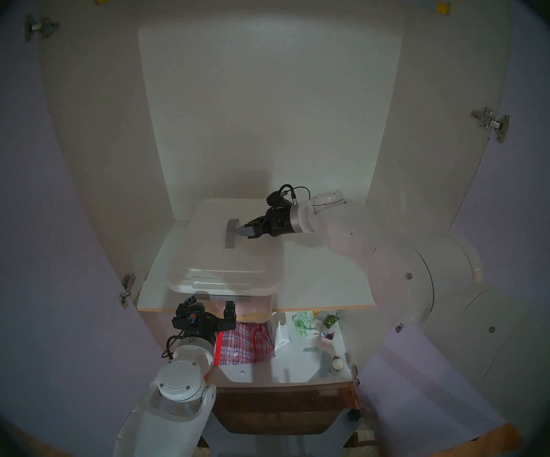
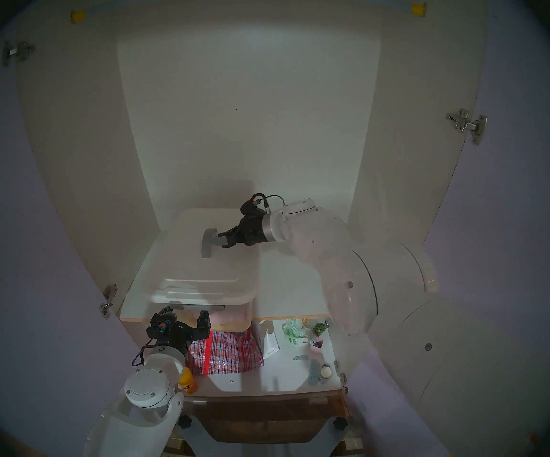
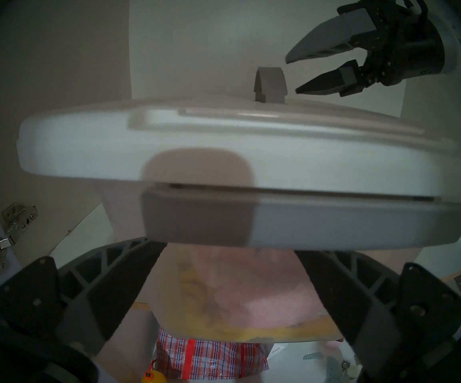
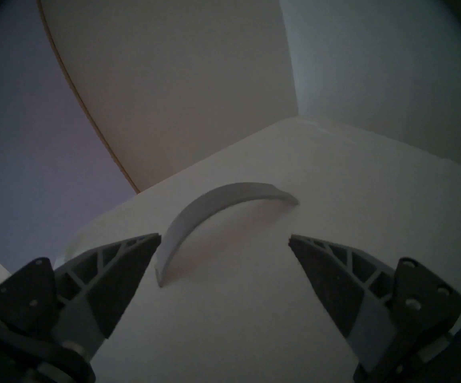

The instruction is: Take socks out of the storage bin, place them on top of the cabinet, and put the lid back on the bin

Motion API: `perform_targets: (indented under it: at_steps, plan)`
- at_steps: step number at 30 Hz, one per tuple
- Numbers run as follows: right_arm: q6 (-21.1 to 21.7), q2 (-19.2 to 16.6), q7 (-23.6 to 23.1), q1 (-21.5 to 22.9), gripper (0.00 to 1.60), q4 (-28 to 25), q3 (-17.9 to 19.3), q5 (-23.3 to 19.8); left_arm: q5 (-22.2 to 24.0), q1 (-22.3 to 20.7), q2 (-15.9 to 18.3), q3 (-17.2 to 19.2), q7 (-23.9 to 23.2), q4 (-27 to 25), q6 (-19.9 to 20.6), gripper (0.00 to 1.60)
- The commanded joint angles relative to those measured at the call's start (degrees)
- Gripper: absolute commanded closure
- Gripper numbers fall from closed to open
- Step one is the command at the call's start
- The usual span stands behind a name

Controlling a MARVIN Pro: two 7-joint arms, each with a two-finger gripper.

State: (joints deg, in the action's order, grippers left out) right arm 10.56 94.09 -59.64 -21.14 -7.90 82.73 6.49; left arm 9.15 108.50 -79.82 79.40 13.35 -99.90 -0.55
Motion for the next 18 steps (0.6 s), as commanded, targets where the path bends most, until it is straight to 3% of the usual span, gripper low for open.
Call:
perform_targets:
  at_steps: [1, 5, 9, 13, 16, 18]
  plan:
    - [-1.11, -2.6, -1.1, 3.86, 0.0, -2.2, 1.82, -1.52, -0.15, -1.12, 0.15, 0.16, -0.21, -1.71, -0.61, 0.0]
    - [-1.75, -5.02, -2.27, 4.97, 0.0, -2.76, 4.25, -2.74, -0.16, -1.11, 0.27, 0.14, -0.26, -1.94, -0.69, 0.0]
    - [-5.14, -5.33, -3.06, 3.94, 0.0, -3.52, 8.01, -4.01, -0.14, -1.01, 0.5, 0.12, -0.38, -2.31, -0.82, 0.0]
    - [-11.92, -4.58, -5.77, 1.97, 0.0, -3.99, 11.54, -4.45, -0.03, -0.84, 0.81, 0.08, -0.54, -2.68, -0.94, 0.0]
    - [-17.55, -5.2, -5.21, 0.78, 0.0, -3.83, 12.8, -3.79, 0.09, -0.72, 1.01, 0.06, -0.67, -2.92, -1.01, 0.0]
    - [-18.61, -6.57, -6.2, 0.94, 0.0, -2.22, 14.07, -4.42, 0.22, -0.66, 1.15, 0.03, -0.71, -3.04, -1.04, 0.0]
